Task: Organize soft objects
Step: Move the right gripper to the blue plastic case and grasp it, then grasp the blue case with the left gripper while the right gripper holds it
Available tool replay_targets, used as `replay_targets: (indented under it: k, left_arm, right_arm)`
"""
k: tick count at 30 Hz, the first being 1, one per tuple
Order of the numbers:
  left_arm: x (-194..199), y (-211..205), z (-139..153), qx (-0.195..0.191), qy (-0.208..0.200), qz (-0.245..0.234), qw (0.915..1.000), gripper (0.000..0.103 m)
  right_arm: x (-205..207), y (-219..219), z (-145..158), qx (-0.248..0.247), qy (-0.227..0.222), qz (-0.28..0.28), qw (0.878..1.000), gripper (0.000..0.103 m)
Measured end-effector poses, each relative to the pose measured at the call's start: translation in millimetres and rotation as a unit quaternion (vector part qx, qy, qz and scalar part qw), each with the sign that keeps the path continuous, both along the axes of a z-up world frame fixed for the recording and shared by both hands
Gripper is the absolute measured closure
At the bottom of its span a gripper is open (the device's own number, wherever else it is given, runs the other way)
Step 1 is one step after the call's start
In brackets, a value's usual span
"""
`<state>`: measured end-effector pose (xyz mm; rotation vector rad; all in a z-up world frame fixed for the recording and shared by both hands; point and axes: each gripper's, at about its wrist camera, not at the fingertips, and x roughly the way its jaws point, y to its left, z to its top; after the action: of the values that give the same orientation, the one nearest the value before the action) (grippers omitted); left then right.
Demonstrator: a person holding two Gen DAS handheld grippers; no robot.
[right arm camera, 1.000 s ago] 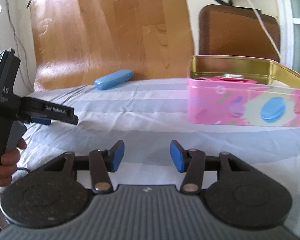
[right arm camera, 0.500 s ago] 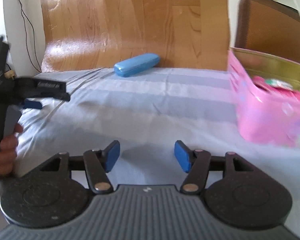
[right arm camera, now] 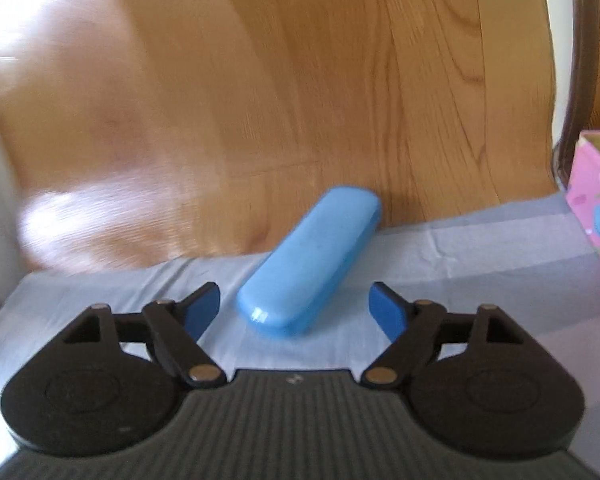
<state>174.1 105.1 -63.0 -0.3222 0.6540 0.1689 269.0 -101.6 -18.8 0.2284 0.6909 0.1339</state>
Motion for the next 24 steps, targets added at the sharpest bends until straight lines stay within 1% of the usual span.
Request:
replay_targets:
  k: [1, 3, 4, 5, 6, 7, 8, 10, 12, 14, 20, 23, 24]
  left_arm:
    - [0, -1, 0, 0.001, 0.0, -0.001, 1.0, 0.013]
    - [0, -3, 0, 0.005, 0.0, -0.003, 1.0, 0.013]
    - [1, -4, 0, 0.007, 0.001, -0.005, 1.0, 0.013]
    - [2, -5, 0, 0.009, 0.001, -0.006, 0.9999, 0.013]
    - [2, -5, 0, 0.011, 0.002, -0.007, 0.9999, 0.013]
    - [2, -6, 0, 0.012, 0.002, -0.008, 0.9999, 0.013]
    - [2, -5, 0, 0.012, 0.002, -0.008, 0.9999, 0.012]
    - [2, -4, 0, 0.01, 0.003, -0.006, 0.9999, 0.011]
    - [2, -2, 0, 0.005, 0.004, -0.003, 1.0, 0.01]
    - [1, 0, 0, 0.0, 0.004, 0.0, 1.0, 0.01]
    - [3, -2, 0, 0.007, 0.004, -0.001, 1.0, 0.009]
    - [5, -4, 0, 0.009, 0.005, -0.009, 0.9999, 0.009]
    - [5, -5, 0, 0.01, 0.005, -0.014, 0.9998, 0.009]
  right_arm:
    - [12, 5, -3, -0.004, 0.011, -0.016, 1.0, 0.019]
    - [36, 12, -14, -0.015, 0.037, -0.05, 0.998, 0.014]
    - [43, 13, -19, -0.016, 0.047, -0.061, 0.997, 0.014]
    - [49, 13, -23, -0.008, 0.055, -0.066, 0.996, 0.015]
    - [53, 12, -27, 0.002, 0.059, -0.068, 0.996, 0.023]
    - [55, 13, -28, 0.004, 0.061, -0.069, 0.996, 0.041]
    - [55, 13, -28, 0.005, 0.06, -0.062, 0.996, 0.045]
    - [53, 15, -24, 0.004, 0.061, -0.024, 0.998, 0.059]
    - [45, 21, -20, -0.027, 0.063, 0.004, 0.998, 0.064]
    - [35, 25, -19, -0.063, 0.06, 0.025, 0.996, 0.066]
    - [21, 11, -17, -0.061, 0.057, 0.039, 0.996, 0.066]
    - [7, 4, -15, -0.07, 0.051, 0.055, 0.995, 0.066]
    - [-3, 0, -14, -0.074, 0.046, 0.065, 0.994, 0.066]
